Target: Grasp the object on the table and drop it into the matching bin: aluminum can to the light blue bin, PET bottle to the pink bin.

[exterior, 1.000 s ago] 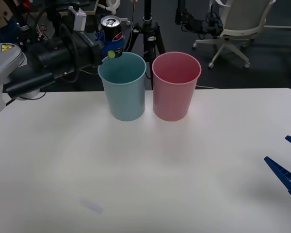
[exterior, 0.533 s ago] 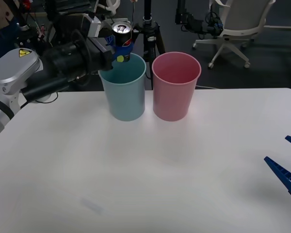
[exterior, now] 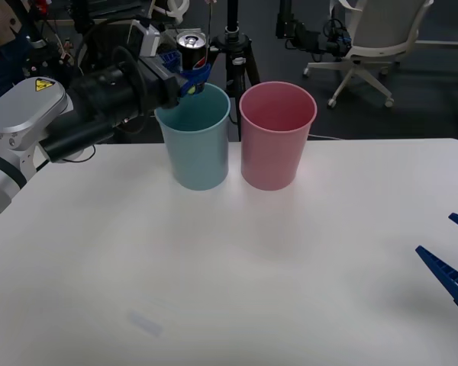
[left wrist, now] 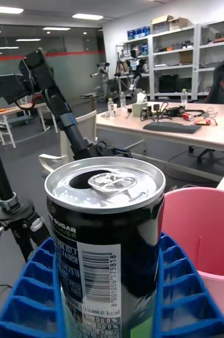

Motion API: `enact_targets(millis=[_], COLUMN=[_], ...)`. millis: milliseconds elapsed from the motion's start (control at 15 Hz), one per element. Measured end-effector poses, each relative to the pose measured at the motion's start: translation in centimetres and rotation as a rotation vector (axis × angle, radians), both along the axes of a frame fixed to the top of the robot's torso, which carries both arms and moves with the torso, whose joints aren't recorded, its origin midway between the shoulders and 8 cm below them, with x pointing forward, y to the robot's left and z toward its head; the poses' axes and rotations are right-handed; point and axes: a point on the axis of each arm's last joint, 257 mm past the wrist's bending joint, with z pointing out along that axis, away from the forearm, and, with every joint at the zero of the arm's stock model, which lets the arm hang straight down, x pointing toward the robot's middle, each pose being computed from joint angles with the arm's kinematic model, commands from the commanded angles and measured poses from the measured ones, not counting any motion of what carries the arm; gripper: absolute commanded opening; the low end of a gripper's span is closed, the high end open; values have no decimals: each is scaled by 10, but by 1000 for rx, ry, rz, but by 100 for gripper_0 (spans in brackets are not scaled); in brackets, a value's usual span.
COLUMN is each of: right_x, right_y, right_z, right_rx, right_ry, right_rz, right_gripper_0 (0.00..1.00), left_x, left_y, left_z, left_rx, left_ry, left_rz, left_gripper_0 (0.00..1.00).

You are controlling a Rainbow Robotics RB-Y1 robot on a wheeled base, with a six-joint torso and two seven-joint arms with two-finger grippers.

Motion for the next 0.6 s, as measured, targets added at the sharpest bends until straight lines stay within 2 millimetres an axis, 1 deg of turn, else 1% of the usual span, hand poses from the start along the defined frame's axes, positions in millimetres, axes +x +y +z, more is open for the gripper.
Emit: enact_targets(millis=[600], right_x=[0], right_y=[0], right_z=[0], right_rx=[0], right_ry=[0], right_rz=[0], right_gripper_0=[100], left_x=[-1], left_y=[-1], left_z=[3], left_rx=[-26], left_ry=[10], left_rz=[-5], left_gripper_0=[100])
